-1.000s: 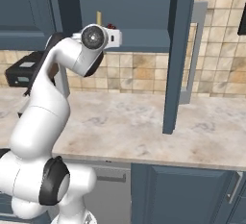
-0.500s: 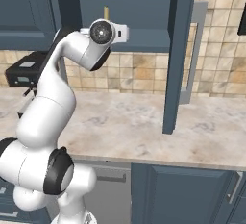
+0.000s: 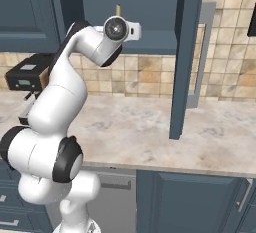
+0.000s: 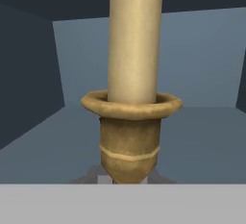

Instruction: Pick the candle and candle from the dining table and place them in the open cabinet. Close the cabinet after placing the objects.

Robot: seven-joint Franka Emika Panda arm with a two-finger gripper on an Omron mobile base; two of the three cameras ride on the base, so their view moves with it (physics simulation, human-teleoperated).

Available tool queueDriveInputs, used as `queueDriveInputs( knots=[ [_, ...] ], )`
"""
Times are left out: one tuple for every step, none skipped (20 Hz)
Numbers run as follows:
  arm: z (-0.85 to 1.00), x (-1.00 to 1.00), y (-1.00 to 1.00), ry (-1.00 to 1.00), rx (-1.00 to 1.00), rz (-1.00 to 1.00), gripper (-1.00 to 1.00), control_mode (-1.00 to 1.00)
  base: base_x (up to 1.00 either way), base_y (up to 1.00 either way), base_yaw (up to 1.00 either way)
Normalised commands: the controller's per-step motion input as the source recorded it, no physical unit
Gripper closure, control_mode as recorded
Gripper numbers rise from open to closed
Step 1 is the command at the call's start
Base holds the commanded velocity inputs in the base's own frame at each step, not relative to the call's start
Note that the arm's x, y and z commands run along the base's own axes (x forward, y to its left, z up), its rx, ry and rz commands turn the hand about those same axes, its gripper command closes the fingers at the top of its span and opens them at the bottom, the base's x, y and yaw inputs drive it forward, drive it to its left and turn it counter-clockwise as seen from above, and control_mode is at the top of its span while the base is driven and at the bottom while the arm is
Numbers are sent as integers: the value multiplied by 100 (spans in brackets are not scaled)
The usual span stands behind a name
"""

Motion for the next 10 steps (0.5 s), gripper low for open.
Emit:
queueDriveInputs(
  knots=[
    [-20,36,-4,0,0,0,100,-100,0,0,0],
    [-18,34,-4,0,0,0,100,-100,0,0,0],
    [-18,30,-5,0,0,0,100,-100,0,0,0],
    [-17,26,-5,0,0,0,100,-100,0,0,0],
    [-18,24,-6,0,0,0,100,-100,0,0,0],
    [-19,21,-5,0,0,0,100,-100,0,0,0],
    [-19,17,-5,0,0,0,100,-100,0,0,0],
    [-20,17,-4,0,0,0,100,-100,0,0,0],
    [-20,18,-4,0,0,0,100,-100,0,0,0],
    [-24,19,-3,0,0,0,100,-100,0,0,0]
  ],
)
